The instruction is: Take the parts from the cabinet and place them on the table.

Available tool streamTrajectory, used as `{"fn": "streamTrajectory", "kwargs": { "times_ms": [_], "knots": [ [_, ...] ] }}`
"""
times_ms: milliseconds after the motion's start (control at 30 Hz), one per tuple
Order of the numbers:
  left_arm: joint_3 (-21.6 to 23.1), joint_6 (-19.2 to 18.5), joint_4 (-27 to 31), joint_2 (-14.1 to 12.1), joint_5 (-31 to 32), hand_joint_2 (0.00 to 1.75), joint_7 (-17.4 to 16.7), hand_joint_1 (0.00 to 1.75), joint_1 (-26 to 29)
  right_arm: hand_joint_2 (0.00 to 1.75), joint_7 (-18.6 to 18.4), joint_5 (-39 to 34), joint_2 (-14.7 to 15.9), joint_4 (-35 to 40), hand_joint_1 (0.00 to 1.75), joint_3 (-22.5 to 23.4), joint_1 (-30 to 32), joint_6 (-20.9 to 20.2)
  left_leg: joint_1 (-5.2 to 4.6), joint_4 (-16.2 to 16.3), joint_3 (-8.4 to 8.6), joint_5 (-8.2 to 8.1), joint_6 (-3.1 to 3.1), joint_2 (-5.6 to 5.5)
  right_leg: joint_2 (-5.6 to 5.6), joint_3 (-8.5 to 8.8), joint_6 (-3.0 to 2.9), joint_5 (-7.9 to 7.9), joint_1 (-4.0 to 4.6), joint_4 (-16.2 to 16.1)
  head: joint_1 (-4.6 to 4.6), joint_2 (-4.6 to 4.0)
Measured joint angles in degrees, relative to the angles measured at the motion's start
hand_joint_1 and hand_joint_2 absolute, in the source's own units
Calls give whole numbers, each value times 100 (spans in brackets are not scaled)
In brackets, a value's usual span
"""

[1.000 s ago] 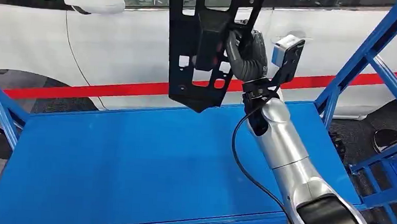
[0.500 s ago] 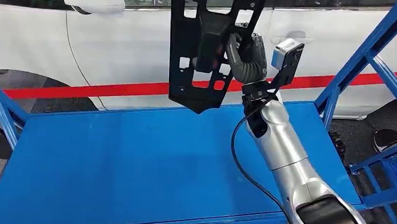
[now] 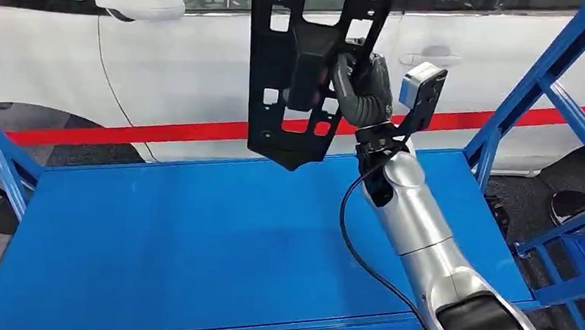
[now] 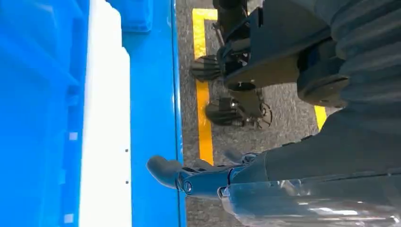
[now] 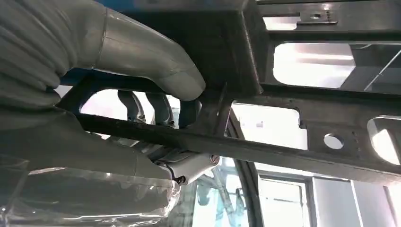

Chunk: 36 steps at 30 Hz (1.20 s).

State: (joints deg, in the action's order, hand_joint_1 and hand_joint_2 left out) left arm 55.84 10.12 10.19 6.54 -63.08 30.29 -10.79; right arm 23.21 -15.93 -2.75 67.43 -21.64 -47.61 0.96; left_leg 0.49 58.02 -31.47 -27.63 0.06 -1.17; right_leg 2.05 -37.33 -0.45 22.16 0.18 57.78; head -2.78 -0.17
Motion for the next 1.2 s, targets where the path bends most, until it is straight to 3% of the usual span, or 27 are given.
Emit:
{"fn": "streamTrajectory", "kwargs": {
  "times_ms": [100,133,167,200,267,300,333,367,400,433,467,500,533,633,667,700,767,800,833,867,900,967,1000,1067,1133,1167,1200],
  "knots": [
    [-20,74,0,-4,2,175,-33,0,0,175,7,-4,0,72,175,2,21,13,-16,4,-1,42,36,0,9,8,60,-46,-21,-22,0,0],
    [-42,83,4,2,7,175,-53,0,0,175,13,-33,2,136,175,4,17,15,45,-124,10,128,85,24,32,15,104,-65,37,-39,0,0],
    [-55,92,13,7,15,175,-68,0,-5,175,35,-81,7,180,175,18,24,24,57,-181,57,188,109,70,-34,-33,123,64,25,25,2,0],
    [-68,103,13,7,17,175,-81,0,-8,175,46,-120,7,201,175,33,8,33,66,-210,52,214,145,78,-81,-140,126,279,7,269,11,0],
    [-101,135,13,7,18,175,-114,0,6,175,70,-177,11,273,175,70,30,52,65,-194,19,223,148,102,-132,-525,190,767,-49,1251,11,0],
    [-103,140,13,5,20,175,-120,0,8,175,70,-188,17,284,175,79,55,63,65,-179,5,223,147,110,-143,-657,217,878,-76,1597,11,0],
    [-105,155,13,7,26,175,-131,0,8,175,70,-201,26,289,175,92,72,68,72,-152,-16,223,144,116,-153,-707,241,882,-109,1772,11,2],
    [-107,177,13,7,26,175,-140,0,6,175,63,-216,41,293,175,105,83,70,80,-127,-34,217,134,117,-167,-621,263,756,-138,1651,11,0],
    [-114,190,13,7,26,175,-151,0,4,175,50,-245,57,317,175,111,89,59,93,-95,-54,208,114,116,-180,-402,283,533,-167,1280,11,0],
    [-129,212,17,11,33,175,-164,0,-2,175,28,-295,59,339,175,135,81,37,110,-55,-69,189,84,115,-192,-98,300,305,-192,754,11,0],
    [-136,254,20,11,48,175,-171,0,-12,175,15,-319,59,345,175,162,66,11,115,-6,-86,164,44,115,-212,170,322,202,-212,271,11,0],
    [-138,284,20,9,63,175,-177,0,-25,175,9,-328,61,343,175,173,46,-11,101,6,-136,159,0,111,-199,276,314,359,-173,162,13,0],
    [-140,325,26,9,88,175,-190,0,-42,175,-9,-336,59,341,175,177,39,-37,90,22,-152,164,-54,111,-164,216,237,276,-134,179,9,0],
    [-146,413,31,11,131,175,-221,0,-50,175,-52,-367,70,269,175,188,18,-96,91,24,-180,213,-159,102,-168,153,142,278,-110,173,9,0],
    [-153,452,31,11,138,175,-225,0,-50,175,-59,-378,70,225,175,186,-18,-136,117,82,-219,122,-197,109,-187,135,49,226,-160,120,7,0],
    [-162,483,31,9,142,175,-225,0,-52,175,-61,-389,68,173,175,181,-47,-184,107,259,-297,-73,-196,109,-189,110,-3,198,-150,113,7,0],
    [-205,500,31,9,146,175,-225,0,-49,175,-48,-428,70,77,175,181,-82,-258,112,1140,-622,-619,-205,109,-196,33,-77,147,-121,115,7,0],
    [-229,505,31,9,146,175,-225,0,-45,175,-48,-433,70,31,175,181,-82,-284,105,1587,-782,-816,-208,108,-202,-6,-95,117,-96,116,7,0],
    [-243,505,31,7,146,175,-227,0,-41,175,-48,-439,70,-13,175,179,-81,-306,102,1872,-865,-903,-205,108,-202,-45,-102,86,-72,120,7,0],
    [-247,511,31,0,146,175,-227,0,-39,175,-50,-457,70,-66,175,175,-84,-335,99,1866,-814,-836,-185,108,-201,-84,-109,54,-48,122,7,0],
    [-254,522,31,0,146,175,-232,0,-39,175,-55,-483,70,-105,175,170,-92,-354,88,1579,-622,-660,-155,108,-200,-119,-107,21,-30,128,7,0],
    [-273,553,31,-2,146,175,-234,0,-49,175,-68,-533,70,-177,175,166,-149,-387,52,508,20,-232,-54,105,-192,-177,-92,-44,-3,136,7,0],
    [-278,557,31,-13,149,175,-240,0,-65,175,-66,-553,70,-216,175,166,-193,-400,25,95,231,-280,5,104,-195,-199,-73,-78,-3,139,7,0],
    [-284,557,33,-24,146,175,-260,0,-75,175,-68,-603,70,-343,175,164,-293,-426,-21,45,213,-170,-23,100,-204,-217,14,-170,-12,118,6,0],
    [-295,562,33,-24,144,175,-282,0,-77,175,-63,-638,68,-448,175,157,-352,-472,-49,21,167,-99,40,96,-203,-223,97,-273,-32,67,7,2],
    [-304,566,33,-20,142,175,-282,0,-80,175,-46,-669,78,-504,175,157,-365,-511,24,-60,172,-1,86,110,-201,-251,140,-251,-6,61,9,0],
    [-317,579,33,-24,142,175,-282,0,-90,175,-26,-693,87,-555,175,155,-386,-555,19,-75,117,75,116,133,-195,-300,164,-61,-40,153,7,0]
  ]
}}
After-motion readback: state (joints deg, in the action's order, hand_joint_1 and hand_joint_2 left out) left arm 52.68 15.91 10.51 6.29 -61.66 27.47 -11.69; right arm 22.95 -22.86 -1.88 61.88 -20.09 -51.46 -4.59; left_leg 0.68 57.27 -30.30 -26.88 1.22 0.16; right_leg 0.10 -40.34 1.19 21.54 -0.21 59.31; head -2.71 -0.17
